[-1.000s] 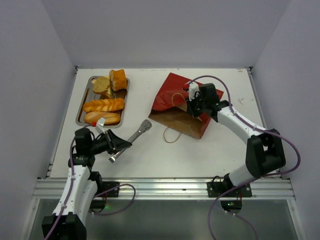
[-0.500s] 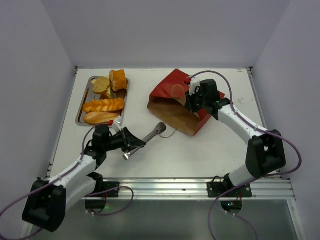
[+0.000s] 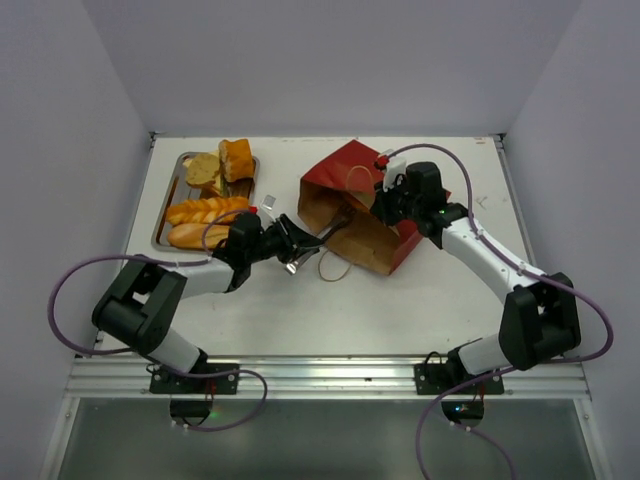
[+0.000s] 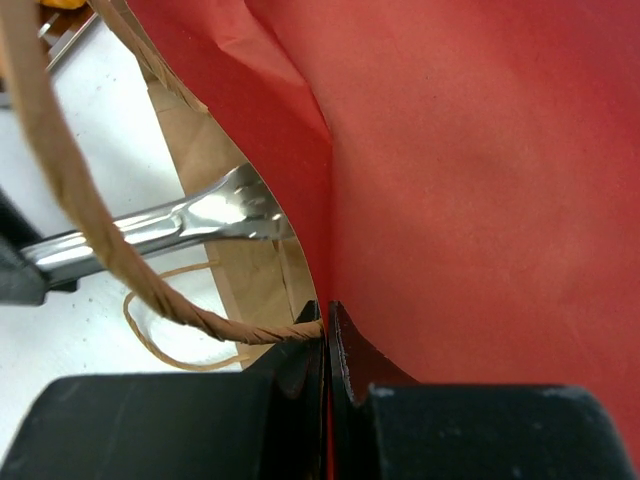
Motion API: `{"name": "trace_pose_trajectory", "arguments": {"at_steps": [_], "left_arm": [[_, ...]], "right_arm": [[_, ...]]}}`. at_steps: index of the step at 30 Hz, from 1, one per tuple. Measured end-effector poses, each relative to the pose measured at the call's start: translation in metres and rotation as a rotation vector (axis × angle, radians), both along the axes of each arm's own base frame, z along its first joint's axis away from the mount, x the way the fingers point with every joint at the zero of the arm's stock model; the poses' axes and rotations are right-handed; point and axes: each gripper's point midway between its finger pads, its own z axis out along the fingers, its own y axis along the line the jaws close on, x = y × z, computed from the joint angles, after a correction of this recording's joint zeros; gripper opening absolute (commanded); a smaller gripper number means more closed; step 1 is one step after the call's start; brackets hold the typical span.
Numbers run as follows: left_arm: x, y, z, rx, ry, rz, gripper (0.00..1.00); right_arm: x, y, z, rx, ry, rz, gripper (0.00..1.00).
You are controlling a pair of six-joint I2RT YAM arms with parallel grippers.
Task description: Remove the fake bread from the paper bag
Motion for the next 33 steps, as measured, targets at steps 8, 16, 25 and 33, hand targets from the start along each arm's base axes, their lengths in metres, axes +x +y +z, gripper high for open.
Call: {"name": "trace_pose_trajectory", "arguments": {"at_steps": [8,16,25,33], "left_arm": [[0.023,-0.007,-0.026,0.0,0.087,0.068,0.47],[0.037,-0.013,-0.027,-0.014,0.108,0.091,0.49],[0.053,-0.026,-0.037,-0.021,0.136,0.094,0.49],[0.073,-0.039,-0.044,-0.029,0.151,0.109,0.47]], "right_arm": [[-0.003,0.002,-0.003,0.009,0.004,0.013,0.0],[-0.002,0.003,0.0,0.018,-0.007,0.016,0.0],[-0.001,0.004,0.001,0.024,-0.009,0.014,0.0],[-0.001,0.004,0.001,0.026,-0.009,0.016,0.0]]}}
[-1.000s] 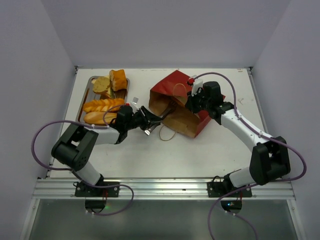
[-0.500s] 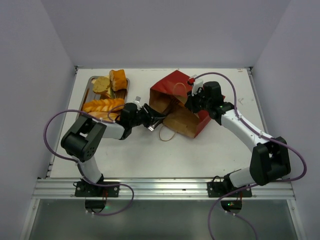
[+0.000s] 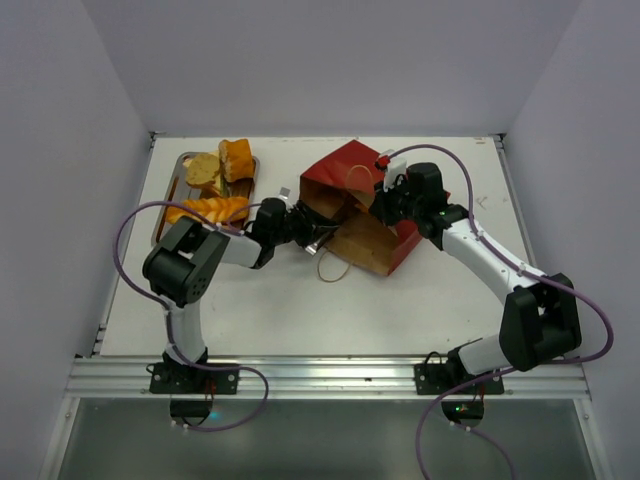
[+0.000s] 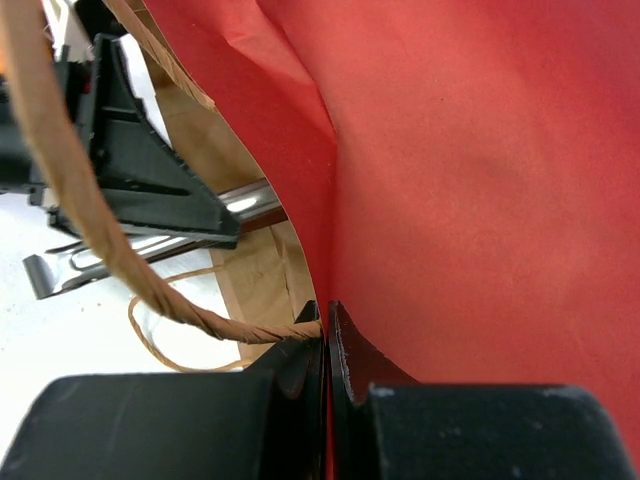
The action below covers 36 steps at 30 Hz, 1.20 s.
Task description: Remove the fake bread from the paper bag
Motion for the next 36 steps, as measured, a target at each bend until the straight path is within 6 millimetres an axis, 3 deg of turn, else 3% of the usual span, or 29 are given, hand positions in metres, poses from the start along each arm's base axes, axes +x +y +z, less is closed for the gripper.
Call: {"name": "trace_pose_trajectory", "arguments": {"at_steps": [6,10,16,28,36], "left_arm": [[0.017,-0.011,-0.003,-0.008,-0.002,0.005,0.29],[0.018,-0.012,-0.002,-0.011,-0.006,0.004,0.05],[0.012,-0.008,0.004,0.002,-0.026,-0.006,0.0],[-0.062,0.024,0.085,-0.022,-0.178,-0.071,0.0],[-0.127,0.055,0.062,0.046,-0.11,-0.132,0.0]], "right_arm": [[-0.002,0.0,-0.003,0.003,0.001,-0.001,0.0],[-0.002,-0.001,-0.004,0.005,-0.003,-0.005,0.0],[0.0,-0.006,0.002,-0.002,-0.026,-0.035,0.0],[0.02,-0.04,-0.001,-0.051,-0.078,-0.196,0.0],[0.036,-0.076,0.002,-0.042,-0.095,-0.342,0.0]]}}
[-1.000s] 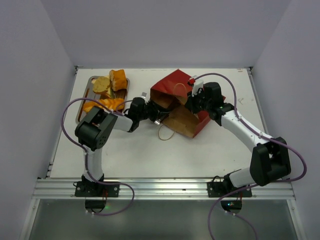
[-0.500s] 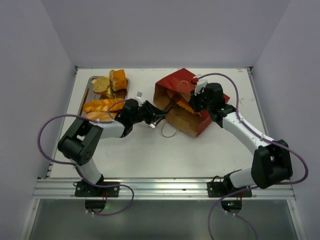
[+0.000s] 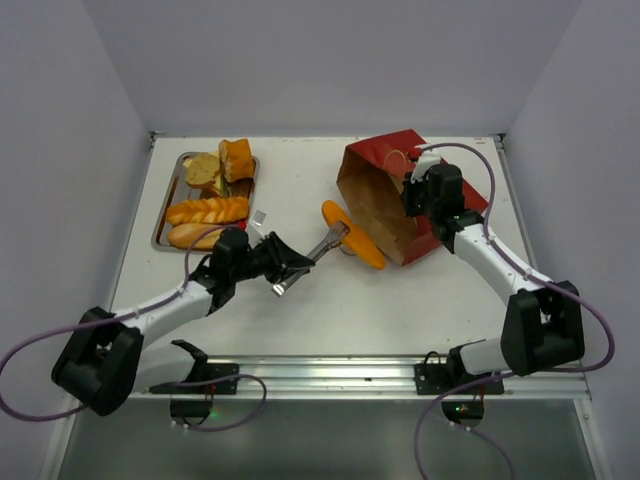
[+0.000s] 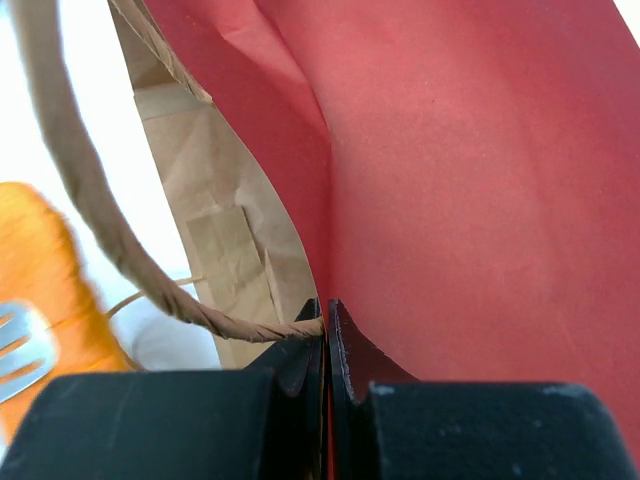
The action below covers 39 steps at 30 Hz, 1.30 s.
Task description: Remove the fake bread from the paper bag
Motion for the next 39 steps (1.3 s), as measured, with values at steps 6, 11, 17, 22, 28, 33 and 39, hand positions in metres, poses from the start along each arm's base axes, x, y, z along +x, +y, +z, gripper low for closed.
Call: {"name": "trace_pose_trajectory", "arguments": {"at_steps": [6,11,17,22,28,33,39], "left_arm": [[-0.013,0.032,0.036,0.014,-0.084,0.076,0.0],[0.015,0.101,0.071,0.036,-0.144,0.363,0.0],[0.036,0.166,0.065,0.068,-0.076,0.629,0.0],[0.051,0.204,0.046,0.079,0.023,0.775,0.0],[0.057,0.218,0.045,0.078,0.066,0.84,0.0],[0.06,0.228,0.047,0.056,0.083,0.902,0.0],[0.067,0.236,0.04,0.001,0.123,0.959,0.0]], "right_arm": [[0.003,-0.015,0.001,0.021,0.003,-0.046,0.0],[0.001,-0.012,0.009,0.044,-0.009,-0.032,0.0],[-0.002,-0.011,0.021,0.072,-0.034,-0.024,0.0],[-0.003,-0.016,0.028,0.093,-0.045,-0.036,0.0],[-0.005,-0.016,0.028,0.11,-0.041,-0.034,0.0],[-0.005,-0.016,0.027,0.115,-0.039,-0.035,0.0],[-0.006,-0.015,0.027,0.118,-0.036,-0.034,0.0]]}}
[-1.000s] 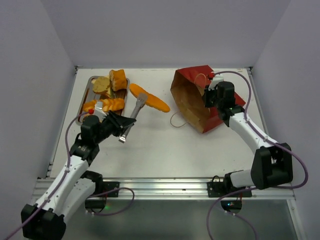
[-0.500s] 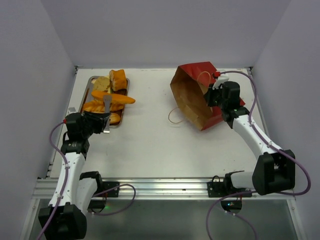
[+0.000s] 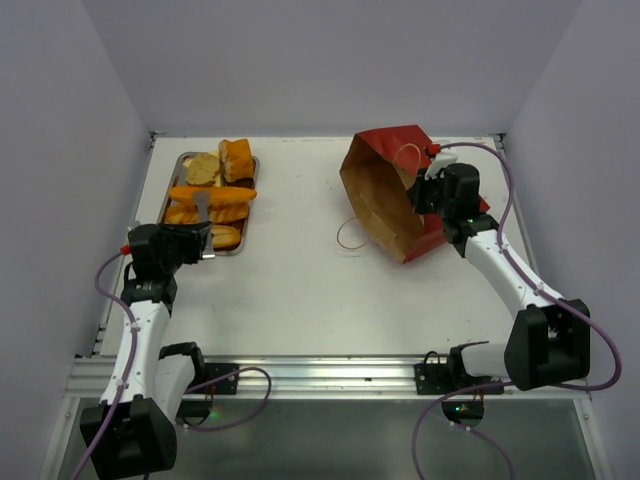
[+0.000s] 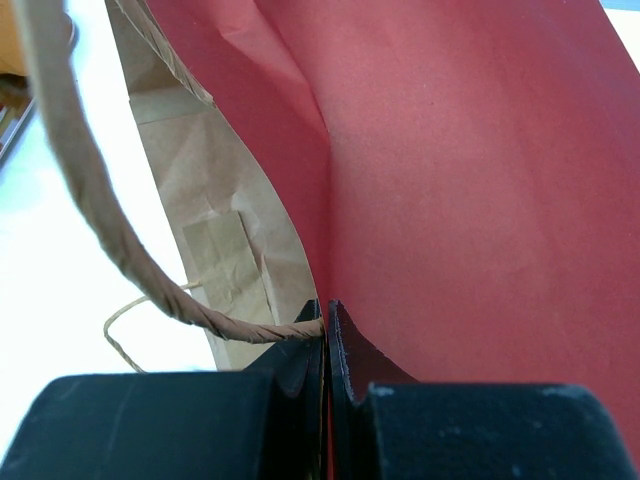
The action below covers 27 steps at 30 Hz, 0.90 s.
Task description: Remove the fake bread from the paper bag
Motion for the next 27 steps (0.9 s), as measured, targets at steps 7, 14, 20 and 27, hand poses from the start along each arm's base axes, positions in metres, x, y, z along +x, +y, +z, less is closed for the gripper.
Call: {"name": "trace_pose_trajectory", "arguments": {"at_steps": [7,14,20,27], "left_arm": [[0.01,0.01,-0.003,-0.024,0.007,0.051,0.0],[0.022,0.018,-0.012,-0.029,0.009,0.071,0.0],[0.019,0.019,-0.03,-0.036,0.042,0.076,0.13],[0.018,0.019,-0.031,-0.035,0.044,0.076,0.43]], "right_arm": [[-0.001,0.0,0.0,0.009,0.003,0.008,0.0],[0.0,0.0,0.0,0.01,0.003,0.007,0.0],[0.0,-0.003,0.0,0.01,0.003,0.001,0.0],[0.0,-0.003,0.0,0.011,0.004,0.001,0.0]]}}
